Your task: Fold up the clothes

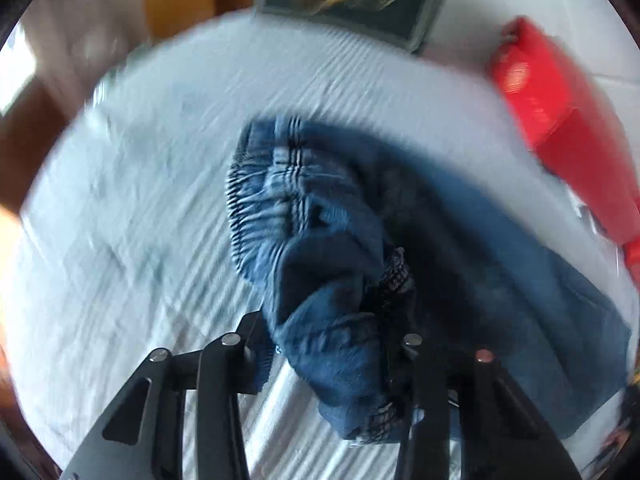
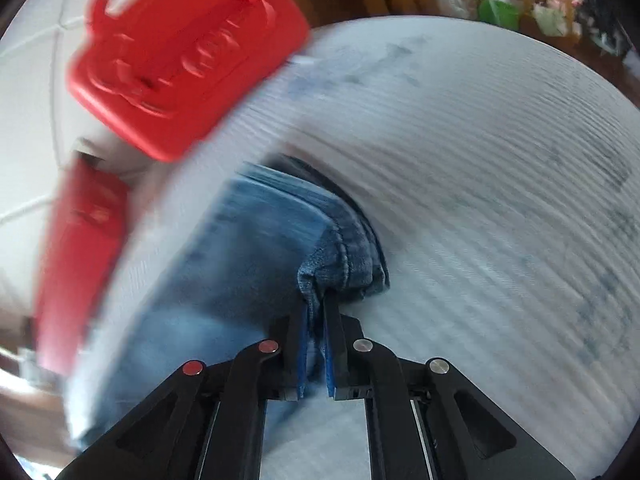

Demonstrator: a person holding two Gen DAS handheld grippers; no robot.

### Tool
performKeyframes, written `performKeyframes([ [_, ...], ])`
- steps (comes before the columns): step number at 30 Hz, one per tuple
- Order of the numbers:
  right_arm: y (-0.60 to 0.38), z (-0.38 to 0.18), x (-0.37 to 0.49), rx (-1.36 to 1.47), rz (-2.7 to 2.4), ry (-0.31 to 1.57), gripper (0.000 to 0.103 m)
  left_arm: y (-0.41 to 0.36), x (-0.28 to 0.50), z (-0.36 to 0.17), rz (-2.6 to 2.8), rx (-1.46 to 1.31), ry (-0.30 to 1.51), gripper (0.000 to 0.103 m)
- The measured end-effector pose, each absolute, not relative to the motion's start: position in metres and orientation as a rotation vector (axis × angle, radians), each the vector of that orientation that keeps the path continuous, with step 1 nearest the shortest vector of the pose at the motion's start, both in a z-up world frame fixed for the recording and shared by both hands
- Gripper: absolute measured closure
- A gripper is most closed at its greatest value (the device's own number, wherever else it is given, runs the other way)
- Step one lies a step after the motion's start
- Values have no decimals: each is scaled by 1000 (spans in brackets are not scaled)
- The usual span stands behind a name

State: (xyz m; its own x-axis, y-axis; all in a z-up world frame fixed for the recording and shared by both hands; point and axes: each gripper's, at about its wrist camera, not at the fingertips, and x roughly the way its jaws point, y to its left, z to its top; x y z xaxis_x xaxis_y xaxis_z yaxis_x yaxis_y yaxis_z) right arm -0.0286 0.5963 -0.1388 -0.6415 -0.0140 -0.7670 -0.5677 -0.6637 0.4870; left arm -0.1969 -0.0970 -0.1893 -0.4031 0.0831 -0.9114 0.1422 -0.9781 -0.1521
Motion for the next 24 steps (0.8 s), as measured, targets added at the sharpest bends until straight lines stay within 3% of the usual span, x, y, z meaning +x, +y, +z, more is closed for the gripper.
performKeyframes([
  [6, 497, -50, -30, -1063, 2869, 913, 96, -16, -179, -110, -2951, 1641, 154, 67],
  [9, 440, -43, -34, -1212, 3014, 829, 96, 56, -166, -110, -3080, 1721, -42, 67],
  [11, 410, -63, -41, -1371, 2990, 783, 94, 99, -158, -124, -3100, 1805, -163, 61],
  [14, 389, -106, -54, -1645, 2838, 770, 83, 153, -147, -155, -3050, 2039, -332, 42],
  [17, 381, -137, -54, -1804, 2720, 809, 83, 165, -127, -170, -2987, 2160, -341, 39],
  [19, 383, -143, -48, -1821, 2698, 847, 82, 153, -128, -164, -2998, 2149, -303, 27],
  [23, 390, -116, -31, -1753, 2737, 849, 75, 112, -140, -136, -3022, 2081, -20, 23],
  [24, 391, -108, -28, -1734, 2753, 852, 73, 102, -143, -129, -3024, 2058, 49, 17],
])
